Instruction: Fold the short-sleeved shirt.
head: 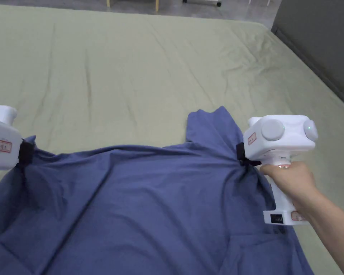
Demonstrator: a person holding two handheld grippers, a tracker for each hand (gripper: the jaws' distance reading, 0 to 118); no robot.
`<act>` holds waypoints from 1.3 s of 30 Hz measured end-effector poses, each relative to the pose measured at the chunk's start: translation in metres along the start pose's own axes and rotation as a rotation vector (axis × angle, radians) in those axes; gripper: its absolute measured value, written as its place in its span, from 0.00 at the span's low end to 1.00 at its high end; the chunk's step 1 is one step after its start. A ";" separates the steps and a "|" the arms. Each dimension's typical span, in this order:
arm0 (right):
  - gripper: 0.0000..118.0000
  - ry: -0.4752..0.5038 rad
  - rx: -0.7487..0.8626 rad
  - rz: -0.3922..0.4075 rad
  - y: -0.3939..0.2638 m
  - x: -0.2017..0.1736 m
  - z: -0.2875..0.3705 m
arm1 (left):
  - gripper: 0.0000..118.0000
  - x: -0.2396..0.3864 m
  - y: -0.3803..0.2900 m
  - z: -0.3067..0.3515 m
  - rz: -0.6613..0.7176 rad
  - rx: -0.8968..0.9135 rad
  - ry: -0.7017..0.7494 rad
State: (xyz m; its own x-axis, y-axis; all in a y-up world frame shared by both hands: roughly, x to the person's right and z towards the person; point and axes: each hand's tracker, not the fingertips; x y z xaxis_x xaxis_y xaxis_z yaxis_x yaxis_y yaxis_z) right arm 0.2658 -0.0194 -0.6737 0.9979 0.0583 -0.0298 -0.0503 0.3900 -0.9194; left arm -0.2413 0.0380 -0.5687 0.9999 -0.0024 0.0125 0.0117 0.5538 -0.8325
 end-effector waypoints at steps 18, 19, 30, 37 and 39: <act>0.05 0.190 0.830 0.005 -0.077 0.000 0.383 | 0.00 -0.021 0.009 0.326 0.009 0.533 0.041; 0.05 0.199 0.884 -0.003 -0.076 0.001 0.411 | 0.00 -0.022 0.015 0.353 0.000 0.571 0.058; 0.05 0.180 1.137 -0.023 0.043 -0.007 0.611 | 0.00 -0.044 0.140 0.520 -0.020 0.770 0.310; 0.05 0.137 1.241 -0.064 0.109 -0.040 0.663 | 0.00 -0.047 0.203 0.537 0.040 0.797 0.397; 0.05 0.086 1.257 -0.041 0.119 -0.056 0.664 | 0.00 -0.071 0.248 0.511 0.041 0.833 0.427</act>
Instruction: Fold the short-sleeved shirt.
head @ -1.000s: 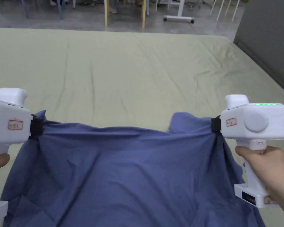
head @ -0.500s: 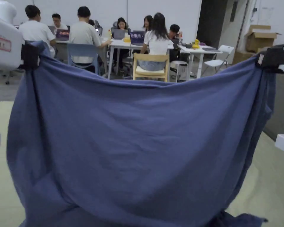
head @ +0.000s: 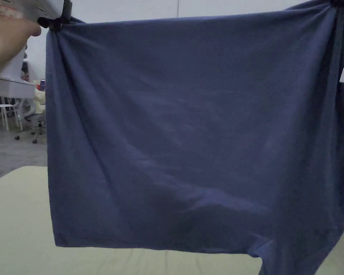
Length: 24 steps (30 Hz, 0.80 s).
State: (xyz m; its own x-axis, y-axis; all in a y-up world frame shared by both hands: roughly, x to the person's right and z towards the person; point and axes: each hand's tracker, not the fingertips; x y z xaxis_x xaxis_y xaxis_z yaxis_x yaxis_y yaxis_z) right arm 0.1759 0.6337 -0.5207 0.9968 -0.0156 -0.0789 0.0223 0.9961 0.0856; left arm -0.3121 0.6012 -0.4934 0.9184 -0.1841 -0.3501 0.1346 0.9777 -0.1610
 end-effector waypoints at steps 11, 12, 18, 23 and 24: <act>0.05 -0.028 -0.084 0.049 -0.071 0.012 -0.133 | 0.00 0.044 -0.080 -0.103 -0.025 -0.061 -0.014; 0.05 -0.027 -0.104 0.048 -0.089 0.014 -0.141 | 0.00 0.048 -0.096 -0.111 -0.031 -0.072 -0.030; 0.05 -0.009 -0.295 0.000 -0.233 0.036 -0.161 | 0.00 0.087 -0.217 -0.165 -0.004 -0.263 -0.097; 0.05 -0.026 -0.469 0.010 -0.331 0.045 -0.152 | 0.00 0.124 -0.304 -0.176 -0.045 -0.447 -0.152; 0.05 -0.025 -0.477 0.003 -0.342 0.048 -0.150 | 0.00 0.127 -0.314 -0.174 -0.032 -0.443 -0.168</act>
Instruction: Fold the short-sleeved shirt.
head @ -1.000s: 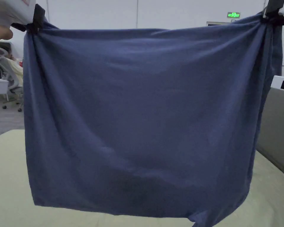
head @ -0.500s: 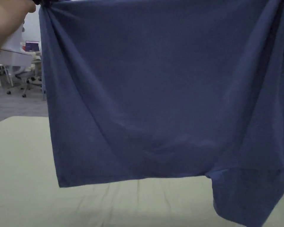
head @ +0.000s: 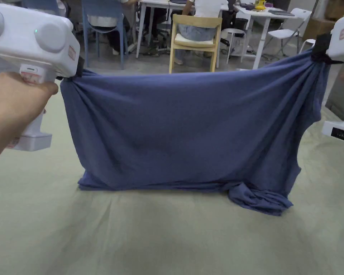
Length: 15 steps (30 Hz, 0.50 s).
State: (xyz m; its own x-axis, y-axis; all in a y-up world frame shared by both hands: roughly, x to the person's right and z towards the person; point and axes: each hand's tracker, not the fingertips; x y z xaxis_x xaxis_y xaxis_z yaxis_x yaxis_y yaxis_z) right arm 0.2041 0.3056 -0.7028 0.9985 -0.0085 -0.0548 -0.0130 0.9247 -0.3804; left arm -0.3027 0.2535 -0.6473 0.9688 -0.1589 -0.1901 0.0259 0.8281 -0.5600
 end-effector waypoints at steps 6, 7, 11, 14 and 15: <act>0.05 0.051 -0.024 -0.027 -0.054 0.020 0.022 | 0.00 -0.002 -0.044 0.019 0.027 -0.001 -0.089; 0.05 0.064 -0.022 -0.025 -0.066 0.024 0.033 | 0.00 0.000 -0.056 0.034 0.023 -0.011 -0.100; 0.05 0.117 -0.036 -0.024 -0.123 0.036 0.086 | 0.00 0.000 -0.112 0.074 -0.052 0.001 -0.113; 0.05 0.136 -0.051 -0.036 -0.172 0.048 0.127 | 0.00 0.004 -0.162 0.110 -0.086 0.003 -0.105; 0.05 0.138 -0.063 -0.037 -0.189 0.051 0.141 | 0.00 0.009 -0.180 0.125 -0.084 -0.001 -0.112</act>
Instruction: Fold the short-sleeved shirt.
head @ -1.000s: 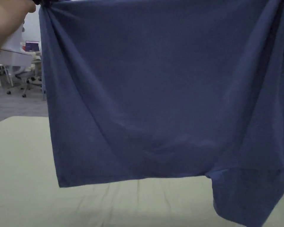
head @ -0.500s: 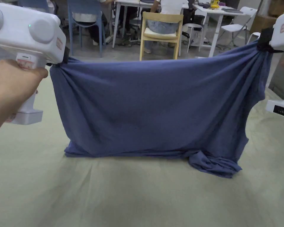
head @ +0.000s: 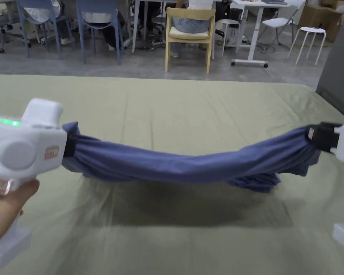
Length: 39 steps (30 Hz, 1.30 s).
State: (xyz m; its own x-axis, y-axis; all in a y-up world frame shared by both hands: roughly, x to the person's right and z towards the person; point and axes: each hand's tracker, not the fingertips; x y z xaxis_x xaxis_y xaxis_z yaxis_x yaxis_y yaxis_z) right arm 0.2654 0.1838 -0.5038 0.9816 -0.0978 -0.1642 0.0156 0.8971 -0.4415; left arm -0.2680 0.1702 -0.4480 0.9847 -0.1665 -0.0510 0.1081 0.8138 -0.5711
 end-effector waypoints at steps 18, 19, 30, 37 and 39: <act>0.05 -0.029 -0.229 -0.084 -0.233 0.019 0.208 | 0.00 0.041 -0.236 0.165 0.075 -0.253 0.021; 0.05 -0.031 -0.236 -0.095 -0.238 0.021 0.219 | 0.00 0.042 -0.243 0.170 0.074 -0.261 0.020; 0.05 -0.021 -0.371 -0.041 -0.285 0.013 0.239 | 0.00 0.055 -0.299 0.180 0.043 -0.399 0.005; 1.00 -0.040 -0.529 -0.032 -0.277 0.004 0.228 | 0.78 0.051 -0.299 0.178 0.119 -0.455 -0.025; 1.00 -0.002 -0.500 -0.061 -0.273 -0.003 0.244 | 0.78 0.049 -0.293 0.196 0.131 -0.453 -0.034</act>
State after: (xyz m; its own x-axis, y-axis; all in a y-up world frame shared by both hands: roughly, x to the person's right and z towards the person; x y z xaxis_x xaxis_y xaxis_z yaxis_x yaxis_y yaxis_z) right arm 0.3048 0.0448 -0.1673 0.9822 -0.1418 -0.1234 -0.0201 0.5737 -0.8188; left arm -0.2248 0.0327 -0.1223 0.9909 -0.0541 -0.1235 -0.0801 0.5009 -0.8618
